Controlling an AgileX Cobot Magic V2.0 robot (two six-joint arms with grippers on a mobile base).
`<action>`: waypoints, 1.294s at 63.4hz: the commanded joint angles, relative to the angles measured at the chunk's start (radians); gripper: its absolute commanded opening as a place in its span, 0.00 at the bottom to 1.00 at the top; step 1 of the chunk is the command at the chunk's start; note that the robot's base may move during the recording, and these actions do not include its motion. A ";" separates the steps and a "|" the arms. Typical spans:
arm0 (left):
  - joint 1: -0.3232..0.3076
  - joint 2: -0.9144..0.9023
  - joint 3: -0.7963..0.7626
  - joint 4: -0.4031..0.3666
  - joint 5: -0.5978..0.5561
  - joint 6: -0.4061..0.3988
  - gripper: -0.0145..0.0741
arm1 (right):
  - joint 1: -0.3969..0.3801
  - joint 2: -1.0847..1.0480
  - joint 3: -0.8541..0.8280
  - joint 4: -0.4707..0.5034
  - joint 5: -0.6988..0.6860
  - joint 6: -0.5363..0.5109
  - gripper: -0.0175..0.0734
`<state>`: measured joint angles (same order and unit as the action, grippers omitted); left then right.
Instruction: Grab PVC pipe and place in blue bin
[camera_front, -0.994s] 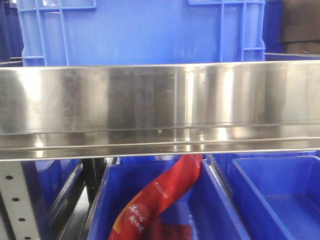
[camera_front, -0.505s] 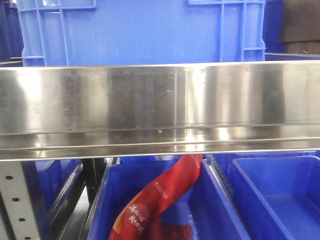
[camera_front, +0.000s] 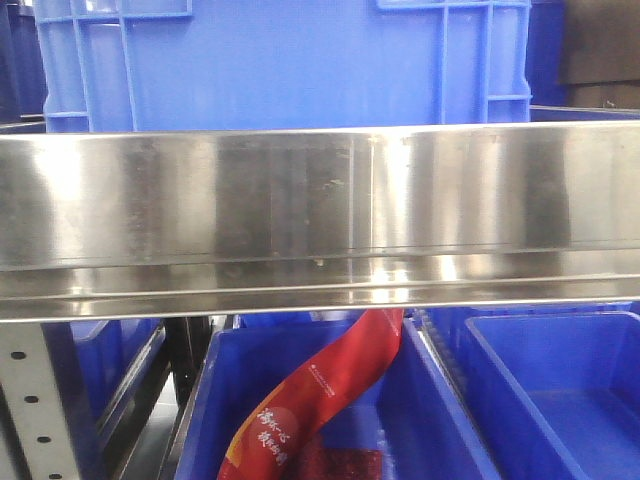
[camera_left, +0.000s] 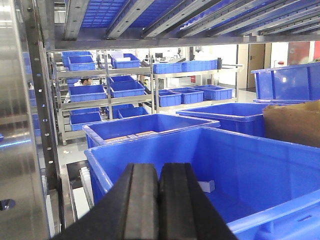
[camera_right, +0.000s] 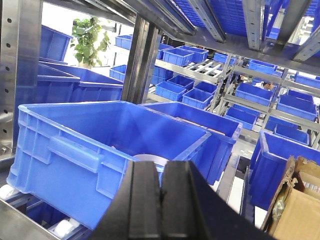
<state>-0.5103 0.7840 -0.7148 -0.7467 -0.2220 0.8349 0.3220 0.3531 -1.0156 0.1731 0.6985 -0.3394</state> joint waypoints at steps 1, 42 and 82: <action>-0.001 -0.008 0.001 -0.006 -0.012 -0.004 0.04 | -0.001 -0.004 0.002 -0.008 -0.010 0.003 0.01; -0.001 -0.008 0.001 -0.006 -0.012 -0.004 0.04 | -0.001 -0.004 0.002 -0.008 -0.010 0.003 0.01; -0.001 -0.040 0.002 -0.006 -0.012 -0.004 0.04 | -0.001 -0.004 0.002 -0.008 -0.010 0.003 0.01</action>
<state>-0.5103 0.7596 -0.7132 -0.7490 -0.2236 0.8349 0.3220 0.3531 -1.0156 0.1731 0.6985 -0.3394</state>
